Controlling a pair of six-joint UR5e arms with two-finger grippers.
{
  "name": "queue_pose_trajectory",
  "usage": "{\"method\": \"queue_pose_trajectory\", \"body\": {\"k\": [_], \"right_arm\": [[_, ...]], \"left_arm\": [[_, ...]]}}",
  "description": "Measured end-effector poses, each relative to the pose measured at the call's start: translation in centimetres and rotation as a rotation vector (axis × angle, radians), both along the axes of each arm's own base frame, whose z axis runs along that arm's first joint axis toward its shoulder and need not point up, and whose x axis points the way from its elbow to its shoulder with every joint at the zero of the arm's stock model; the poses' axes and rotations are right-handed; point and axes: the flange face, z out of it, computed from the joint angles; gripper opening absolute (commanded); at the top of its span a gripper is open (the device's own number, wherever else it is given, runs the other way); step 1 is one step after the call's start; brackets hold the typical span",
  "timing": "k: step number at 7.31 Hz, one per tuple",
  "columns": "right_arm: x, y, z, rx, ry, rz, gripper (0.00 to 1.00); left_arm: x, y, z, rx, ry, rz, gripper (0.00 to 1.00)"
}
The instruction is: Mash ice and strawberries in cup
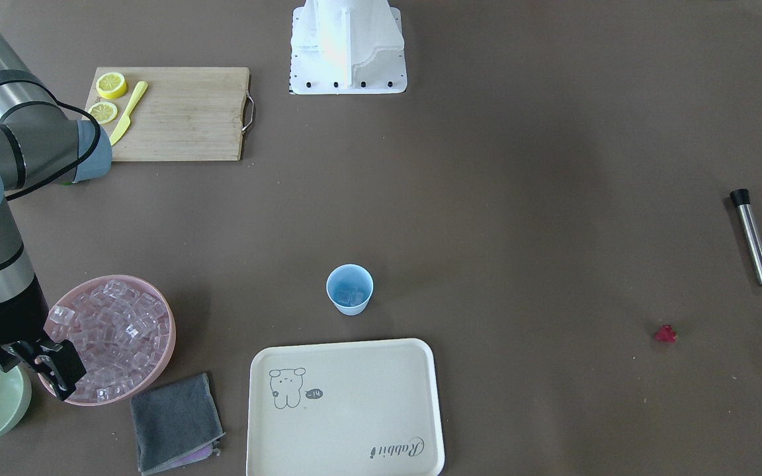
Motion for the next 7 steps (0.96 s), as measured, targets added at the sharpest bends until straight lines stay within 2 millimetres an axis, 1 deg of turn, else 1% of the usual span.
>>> {"method": "queue_pose_trajectory", "body": {"k": [1, 2, 3, 5, 7], "right_arm": [[-2.0, 0.9, 0.7, 0.0, 0.022, 0.011, 0.98], [-3.4, 1.6, 1.2, 0.002, 0.038, 0.002, 0.84], [-4.2, 2.2, 1.7, 0.007, 0.053, -0.019, 0.84], [-4.4, 2.8, 2.8, 0.017, 0.081, -0.059, 0.84], [-4.2, 2.5, 3.2, 0.016, 0.095, -0.067, 0.84]], "left_arm": [[0.0, 0.0, 0.0, 0.004, 0.001, 0.001, 0.98], [0.0, 0.1, 0.0, 0.01, 0.001, 0.001, 0.98], [0.0, 0.2, 0.2, 0.012, 0.001, 0.001, 0.98], [-0.1, 0.4, 0.5, 0.019, 0.002, 0.0, 0.98], [-0.1, 0.7, 1.0, 0.015, 0.001, -0.001, 0.98]]}}
